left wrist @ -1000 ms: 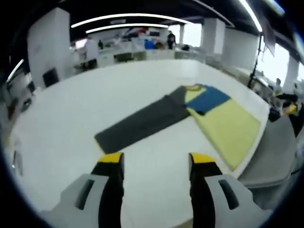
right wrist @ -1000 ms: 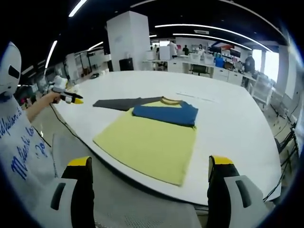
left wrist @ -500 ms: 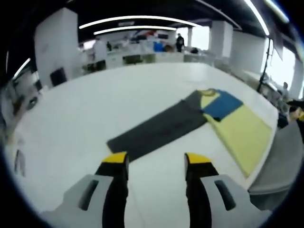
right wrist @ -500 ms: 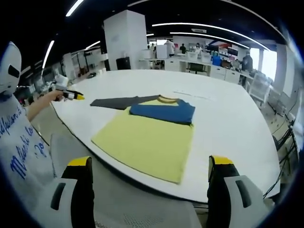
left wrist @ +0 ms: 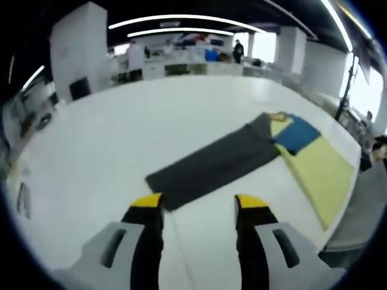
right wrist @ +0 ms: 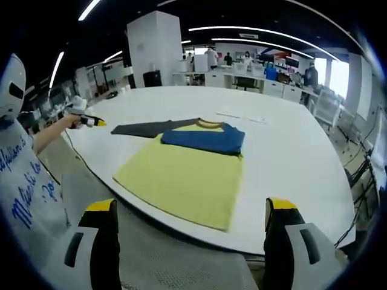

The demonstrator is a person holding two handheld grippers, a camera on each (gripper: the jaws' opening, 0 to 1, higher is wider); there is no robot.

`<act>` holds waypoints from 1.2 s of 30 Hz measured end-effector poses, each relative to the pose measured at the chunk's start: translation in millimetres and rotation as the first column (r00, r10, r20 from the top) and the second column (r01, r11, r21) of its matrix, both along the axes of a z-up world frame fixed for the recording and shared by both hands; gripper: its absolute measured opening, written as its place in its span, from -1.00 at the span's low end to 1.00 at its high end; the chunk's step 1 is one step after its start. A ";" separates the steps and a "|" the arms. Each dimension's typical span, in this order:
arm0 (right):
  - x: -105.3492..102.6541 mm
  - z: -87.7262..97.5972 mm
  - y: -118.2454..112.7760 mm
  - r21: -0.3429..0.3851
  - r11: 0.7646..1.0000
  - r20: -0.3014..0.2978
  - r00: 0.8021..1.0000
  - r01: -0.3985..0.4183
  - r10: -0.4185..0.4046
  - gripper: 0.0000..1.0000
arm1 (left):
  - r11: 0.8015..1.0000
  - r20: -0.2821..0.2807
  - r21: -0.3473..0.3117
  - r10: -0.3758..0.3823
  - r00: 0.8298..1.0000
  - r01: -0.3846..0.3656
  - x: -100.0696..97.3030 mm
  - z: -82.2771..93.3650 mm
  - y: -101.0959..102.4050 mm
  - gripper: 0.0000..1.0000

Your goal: Fold the garment on the visible template until the final outline fits inside the template.

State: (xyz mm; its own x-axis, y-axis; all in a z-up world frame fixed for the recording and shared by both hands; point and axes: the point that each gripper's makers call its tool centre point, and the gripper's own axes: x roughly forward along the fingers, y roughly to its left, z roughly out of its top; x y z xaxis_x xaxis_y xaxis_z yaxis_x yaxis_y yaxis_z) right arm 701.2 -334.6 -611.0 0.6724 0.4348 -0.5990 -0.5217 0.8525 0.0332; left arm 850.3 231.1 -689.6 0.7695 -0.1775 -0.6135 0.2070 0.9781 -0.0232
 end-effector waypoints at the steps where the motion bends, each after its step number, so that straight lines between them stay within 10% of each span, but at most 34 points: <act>1: 0.3 0.0 0.0 -0.001 1.000 0.000 1.000 0.000 0.000 1.00 | 1.000 0.003 0.002 -0.002 1.000 0.002 1.5 -0.1 0.9 -0.23; 36: -1.5 -3.2 2.3 -0.013 1.000 -0.032 0.999 -0.008 0.007 1.00 | 0.999 -0.058 -0.005 0.053 0.997 -0.054 29.5 -32.5 25.0 -0.60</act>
State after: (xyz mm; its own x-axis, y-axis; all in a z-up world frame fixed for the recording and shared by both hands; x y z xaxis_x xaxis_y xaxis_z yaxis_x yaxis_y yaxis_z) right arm 699.8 -332.3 -614.2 0.6494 0.4319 -0.6259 -0.5269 0.8490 0.0390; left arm 879.8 256.1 -722.2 0.7412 -0.1412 -0.6563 0.1526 0.9875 -0.0401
